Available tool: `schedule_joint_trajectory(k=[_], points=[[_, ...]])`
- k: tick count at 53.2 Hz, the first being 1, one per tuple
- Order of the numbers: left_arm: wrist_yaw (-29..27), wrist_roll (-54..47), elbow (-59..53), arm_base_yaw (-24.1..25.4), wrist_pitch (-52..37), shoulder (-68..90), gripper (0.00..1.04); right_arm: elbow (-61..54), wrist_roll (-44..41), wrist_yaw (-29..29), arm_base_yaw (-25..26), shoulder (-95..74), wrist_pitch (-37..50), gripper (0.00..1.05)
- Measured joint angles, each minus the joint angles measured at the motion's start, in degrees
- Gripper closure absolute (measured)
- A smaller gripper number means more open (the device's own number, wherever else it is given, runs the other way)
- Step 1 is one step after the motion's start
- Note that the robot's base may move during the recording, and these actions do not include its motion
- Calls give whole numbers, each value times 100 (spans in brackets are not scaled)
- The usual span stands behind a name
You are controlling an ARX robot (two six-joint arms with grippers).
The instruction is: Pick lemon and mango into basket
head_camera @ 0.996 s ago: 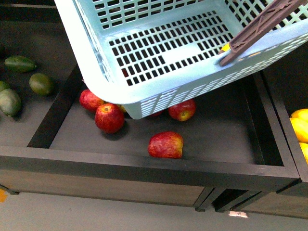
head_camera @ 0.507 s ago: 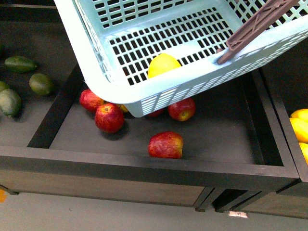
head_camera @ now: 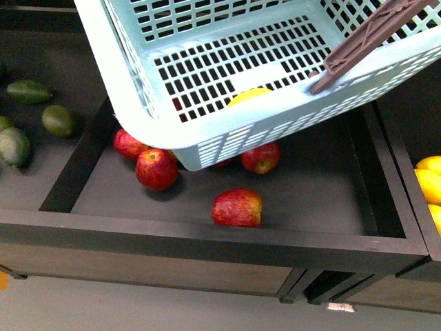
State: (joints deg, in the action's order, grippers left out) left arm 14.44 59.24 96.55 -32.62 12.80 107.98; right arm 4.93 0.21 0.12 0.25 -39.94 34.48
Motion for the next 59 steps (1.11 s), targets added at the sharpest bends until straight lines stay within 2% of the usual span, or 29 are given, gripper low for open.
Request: schedule_joint_trajectory(k=[9, 16, 29, 39, 59], points=[[-22, -2, 0, 0, 0, 0, 99, -9, 0, 0, 0, 59, -11, 70], [-4, -2, 0, 0, 0, 0, 99, -9, 0, 0, -2, 63, -11, 41], [0, -7, 0, -48, -2, 0, 99, -9, 2, -42, -2, 68, -11, 7], [146, 83, 0, -81, 0, 0, 99, -13, 0, -31, -2, 81, -15, 9], [-74, -24, 0, 9, 2, -11, 99, -42, -2, -13, -15, 79, -22, 9]])
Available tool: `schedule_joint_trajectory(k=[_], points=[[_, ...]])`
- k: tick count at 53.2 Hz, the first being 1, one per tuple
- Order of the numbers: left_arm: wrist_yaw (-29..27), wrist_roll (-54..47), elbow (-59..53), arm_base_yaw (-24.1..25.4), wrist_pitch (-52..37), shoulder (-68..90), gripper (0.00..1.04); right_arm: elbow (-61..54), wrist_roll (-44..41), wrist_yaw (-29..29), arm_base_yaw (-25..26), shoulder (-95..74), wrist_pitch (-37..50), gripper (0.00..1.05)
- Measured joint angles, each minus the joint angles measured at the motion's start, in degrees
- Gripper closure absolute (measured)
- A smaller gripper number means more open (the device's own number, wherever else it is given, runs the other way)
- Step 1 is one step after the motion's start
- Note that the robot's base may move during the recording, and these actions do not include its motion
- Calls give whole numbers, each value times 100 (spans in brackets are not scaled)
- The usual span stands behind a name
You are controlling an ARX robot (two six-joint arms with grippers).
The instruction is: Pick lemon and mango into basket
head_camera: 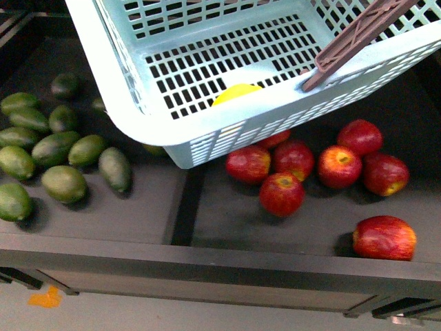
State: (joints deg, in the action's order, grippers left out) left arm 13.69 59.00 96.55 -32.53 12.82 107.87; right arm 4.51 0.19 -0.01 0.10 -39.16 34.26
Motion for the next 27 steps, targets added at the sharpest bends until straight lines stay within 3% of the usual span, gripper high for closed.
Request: schedule_joint_trajectory(k=[27], points=[[68, 35, 0, -9, 0, -13, 99, 0, 0, -2, -4, 9, 0, 9]])
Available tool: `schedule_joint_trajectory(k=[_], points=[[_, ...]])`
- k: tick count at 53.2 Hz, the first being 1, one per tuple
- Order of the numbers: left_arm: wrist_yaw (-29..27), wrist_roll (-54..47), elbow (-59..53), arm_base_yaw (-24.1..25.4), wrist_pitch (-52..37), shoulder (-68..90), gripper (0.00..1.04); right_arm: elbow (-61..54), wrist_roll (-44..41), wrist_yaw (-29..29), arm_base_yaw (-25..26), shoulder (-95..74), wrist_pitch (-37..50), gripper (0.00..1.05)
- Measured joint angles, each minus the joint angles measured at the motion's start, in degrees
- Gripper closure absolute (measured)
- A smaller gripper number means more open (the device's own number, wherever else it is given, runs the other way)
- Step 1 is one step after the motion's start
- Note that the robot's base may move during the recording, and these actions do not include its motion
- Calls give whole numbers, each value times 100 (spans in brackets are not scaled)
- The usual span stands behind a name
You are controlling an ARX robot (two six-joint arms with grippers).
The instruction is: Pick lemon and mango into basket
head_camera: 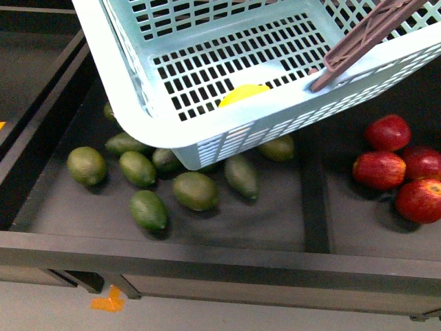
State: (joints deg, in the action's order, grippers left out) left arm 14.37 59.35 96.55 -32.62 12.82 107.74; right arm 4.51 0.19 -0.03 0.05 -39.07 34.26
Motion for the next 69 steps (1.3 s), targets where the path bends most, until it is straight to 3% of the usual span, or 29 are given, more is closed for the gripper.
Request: schedule_joint_trajectory(k=[69], points=[[4, -11, 0, 4, 2, -4, 99, -13, 2, 4, -2, -2, 0, 9]])
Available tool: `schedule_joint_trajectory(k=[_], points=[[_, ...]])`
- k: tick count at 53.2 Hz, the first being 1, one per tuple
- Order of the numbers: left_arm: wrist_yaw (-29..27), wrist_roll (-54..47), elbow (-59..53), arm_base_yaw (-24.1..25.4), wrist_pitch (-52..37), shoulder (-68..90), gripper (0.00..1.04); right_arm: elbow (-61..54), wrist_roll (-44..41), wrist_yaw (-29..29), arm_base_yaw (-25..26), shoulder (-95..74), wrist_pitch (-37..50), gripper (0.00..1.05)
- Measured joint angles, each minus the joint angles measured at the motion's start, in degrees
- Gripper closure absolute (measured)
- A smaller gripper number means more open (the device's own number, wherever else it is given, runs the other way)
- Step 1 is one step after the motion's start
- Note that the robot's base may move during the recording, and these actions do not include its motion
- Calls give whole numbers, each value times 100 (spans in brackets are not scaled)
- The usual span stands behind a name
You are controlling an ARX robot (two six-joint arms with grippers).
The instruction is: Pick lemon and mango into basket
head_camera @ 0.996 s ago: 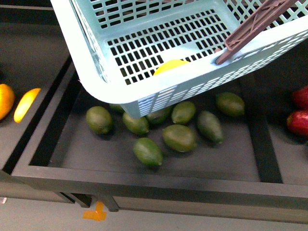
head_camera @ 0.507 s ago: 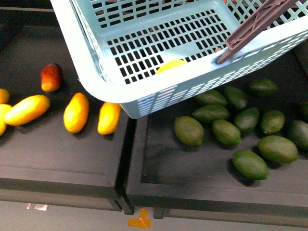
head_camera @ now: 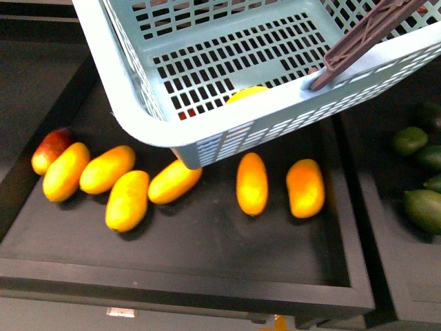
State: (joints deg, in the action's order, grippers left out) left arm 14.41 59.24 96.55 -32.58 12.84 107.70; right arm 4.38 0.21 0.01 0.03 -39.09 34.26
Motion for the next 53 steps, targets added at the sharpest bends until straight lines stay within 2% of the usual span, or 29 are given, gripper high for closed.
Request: schedule_joint_trajectory(k=[53], points=[[-79, 2, 0, 103, 0, -4, 99, 2, -2, 55, -9, -2, 0, 9]])
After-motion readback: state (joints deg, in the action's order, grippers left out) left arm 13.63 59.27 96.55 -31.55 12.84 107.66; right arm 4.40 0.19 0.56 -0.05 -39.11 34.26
